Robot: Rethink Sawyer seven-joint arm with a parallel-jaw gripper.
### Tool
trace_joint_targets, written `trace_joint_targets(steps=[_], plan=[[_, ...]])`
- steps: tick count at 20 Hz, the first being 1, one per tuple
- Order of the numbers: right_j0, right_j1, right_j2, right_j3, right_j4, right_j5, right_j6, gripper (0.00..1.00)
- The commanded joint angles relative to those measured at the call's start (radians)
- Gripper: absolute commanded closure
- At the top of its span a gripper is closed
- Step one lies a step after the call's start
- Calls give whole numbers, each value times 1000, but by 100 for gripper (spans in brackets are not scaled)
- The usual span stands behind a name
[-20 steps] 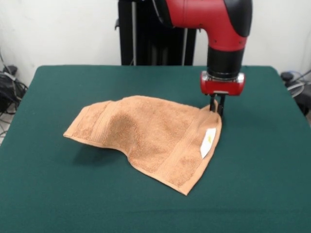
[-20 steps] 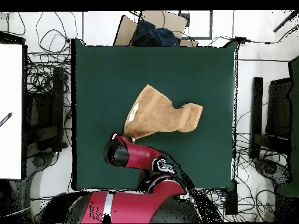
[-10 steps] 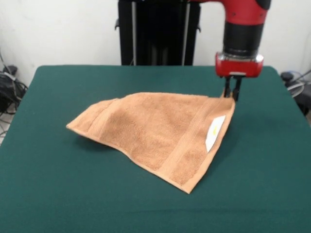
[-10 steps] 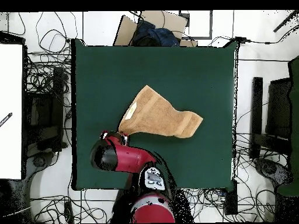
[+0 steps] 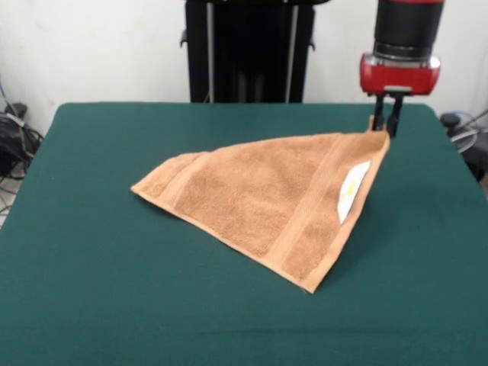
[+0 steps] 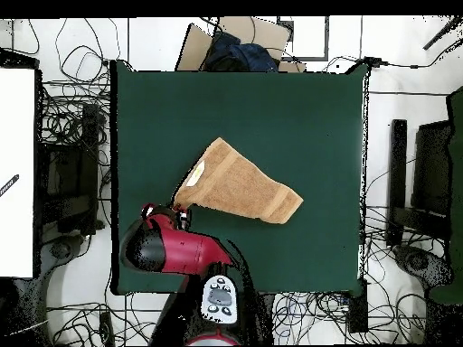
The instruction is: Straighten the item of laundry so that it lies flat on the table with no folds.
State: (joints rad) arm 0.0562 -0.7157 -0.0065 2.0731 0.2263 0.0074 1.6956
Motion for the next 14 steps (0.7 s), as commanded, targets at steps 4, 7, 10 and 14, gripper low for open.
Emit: trace_joint_targets(steps=[4, 7, 10, 14], plan=[[-13, -32, 6, 55, 68, 106, 246, 100], [-47, -3, 38, 48, 60, 85, 230, 100], [-52, 7, 37, 31, 57, 104, 215, 100], [-60, 6, 46, 28, 52, 127, 203, 100]])
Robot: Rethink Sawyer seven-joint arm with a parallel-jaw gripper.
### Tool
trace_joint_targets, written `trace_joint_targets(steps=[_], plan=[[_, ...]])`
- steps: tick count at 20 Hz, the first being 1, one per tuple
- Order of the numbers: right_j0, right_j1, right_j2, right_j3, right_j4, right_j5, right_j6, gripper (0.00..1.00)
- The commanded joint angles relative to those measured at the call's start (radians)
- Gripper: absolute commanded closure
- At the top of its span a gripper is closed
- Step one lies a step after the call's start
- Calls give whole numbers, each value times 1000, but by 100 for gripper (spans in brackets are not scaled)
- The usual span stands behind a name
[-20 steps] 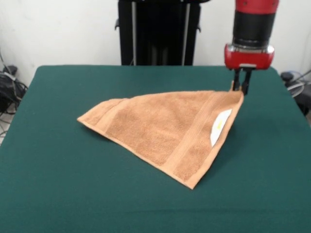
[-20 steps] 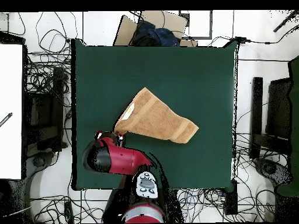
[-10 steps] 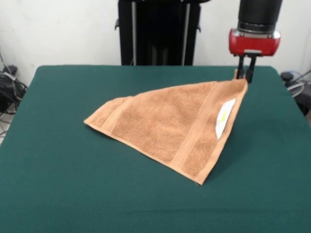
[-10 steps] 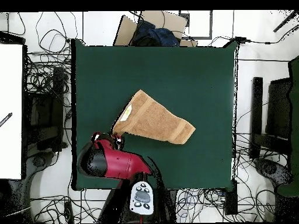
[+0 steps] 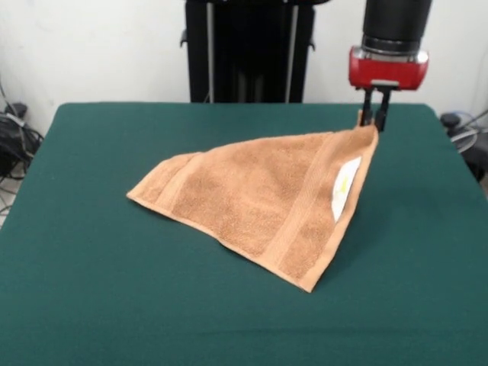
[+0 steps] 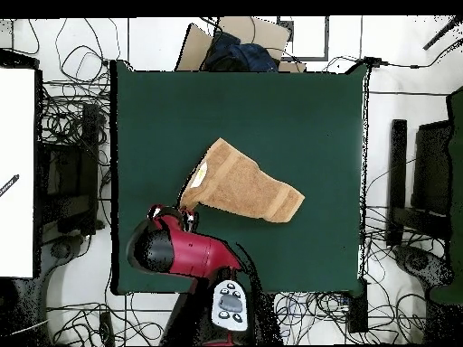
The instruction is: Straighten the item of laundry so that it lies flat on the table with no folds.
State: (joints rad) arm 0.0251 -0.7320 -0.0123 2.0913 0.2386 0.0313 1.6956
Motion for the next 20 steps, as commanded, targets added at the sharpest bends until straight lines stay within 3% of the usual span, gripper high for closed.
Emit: trace_joint_targets(steps=[1, 2, 8, 16, 20], plan=[[-31, 21, 54, 11, 39, 107, 202, 100], [-32, 21, 57, 13, 37, 98, 204, 0], [7, 27, 15, -2, 27, 60, 204, 0], [56, 32, -37, -25, 50, 109, 215, 0], [-15, 92, 53, 9, 63, -51, 277, 0]])
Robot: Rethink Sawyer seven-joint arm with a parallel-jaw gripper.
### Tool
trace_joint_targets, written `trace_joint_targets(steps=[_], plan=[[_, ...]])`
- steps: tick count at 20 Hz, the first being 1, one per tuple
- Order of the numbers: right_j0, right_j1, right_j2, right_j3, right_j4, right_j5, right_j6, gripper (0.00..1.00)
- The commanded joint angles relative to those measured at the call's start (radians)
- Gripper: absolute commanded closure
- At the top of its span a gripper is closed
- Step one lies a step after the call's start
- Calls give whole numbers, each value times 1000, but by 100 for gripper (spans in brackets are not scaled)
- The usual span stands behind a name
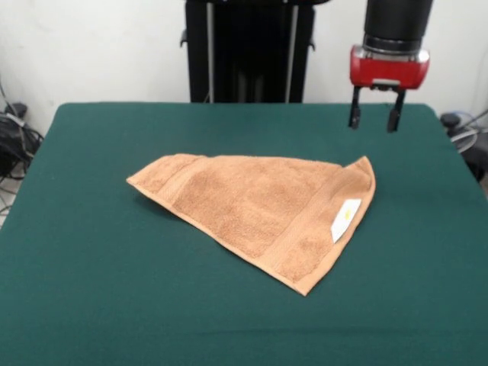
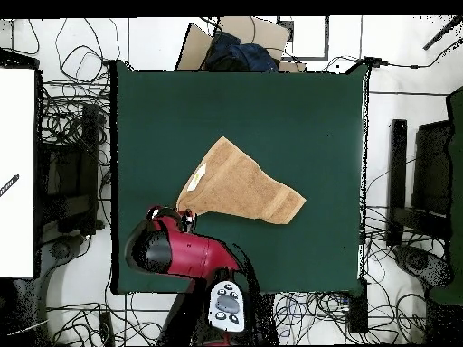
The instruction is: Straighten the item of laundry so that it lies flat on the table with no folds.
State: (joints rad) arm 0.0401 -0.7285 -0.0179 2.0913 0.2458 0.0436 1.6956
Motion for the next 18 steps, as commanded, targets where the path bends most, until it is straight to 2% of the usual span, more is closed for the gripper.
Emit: trace_joint_targets(steps=[1, 4, 10, 15, 18], plan=[[-70, 110, 95, 10, 40, -84, 270, 0], [-147, 111, 131, 2, 4, -29, 200, 0], [-310, 24, 181, 39, -71, 74, 85, 0], [-405, -29, 217, 65, -128, 131, 42, 0], [-435, -85, 213, 79, -154, 191, 25, 0]])
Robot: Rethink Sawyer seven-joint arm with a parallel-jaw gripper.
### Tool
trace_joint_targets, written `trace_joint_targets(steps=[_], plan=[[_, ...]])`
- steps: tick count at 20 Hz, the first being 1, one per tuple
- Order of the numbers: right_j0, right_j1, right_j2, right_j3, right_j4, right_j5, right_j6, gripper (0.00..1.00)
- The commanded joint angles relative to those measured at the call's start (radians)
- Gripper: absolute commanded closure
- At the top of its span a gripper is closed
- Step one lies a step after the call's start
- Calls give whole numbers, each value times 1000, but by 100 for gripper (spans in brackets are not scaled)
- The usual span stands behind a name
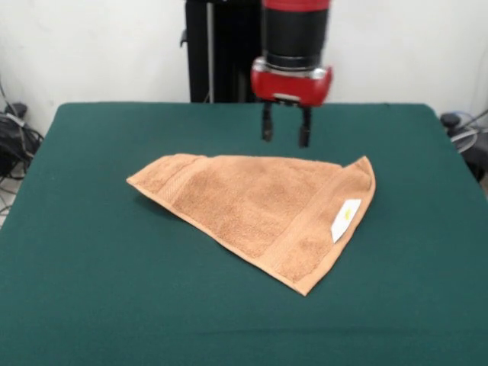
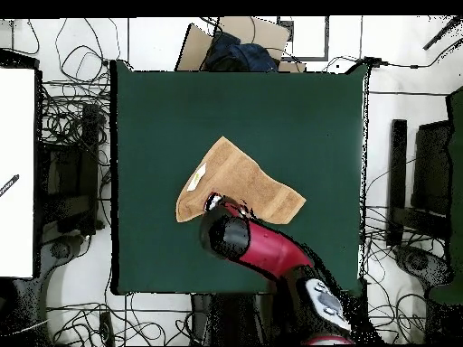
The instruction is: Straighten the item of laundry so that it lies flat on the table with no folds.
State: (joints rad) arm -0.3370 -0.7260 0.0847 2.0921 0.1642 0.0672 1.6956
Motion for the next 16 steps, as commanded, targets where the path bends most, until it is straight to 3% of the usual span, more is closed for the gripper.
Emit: trace_joint_targets(steps=[1, 6, 16], plan=[[-54, -115, 99, 76, -76, 201, 18, 0], [-72, -182, 82, 46, -101, 333, -9, 0], [-164, -56, 163, -28, -159, 289, -16, 0]])
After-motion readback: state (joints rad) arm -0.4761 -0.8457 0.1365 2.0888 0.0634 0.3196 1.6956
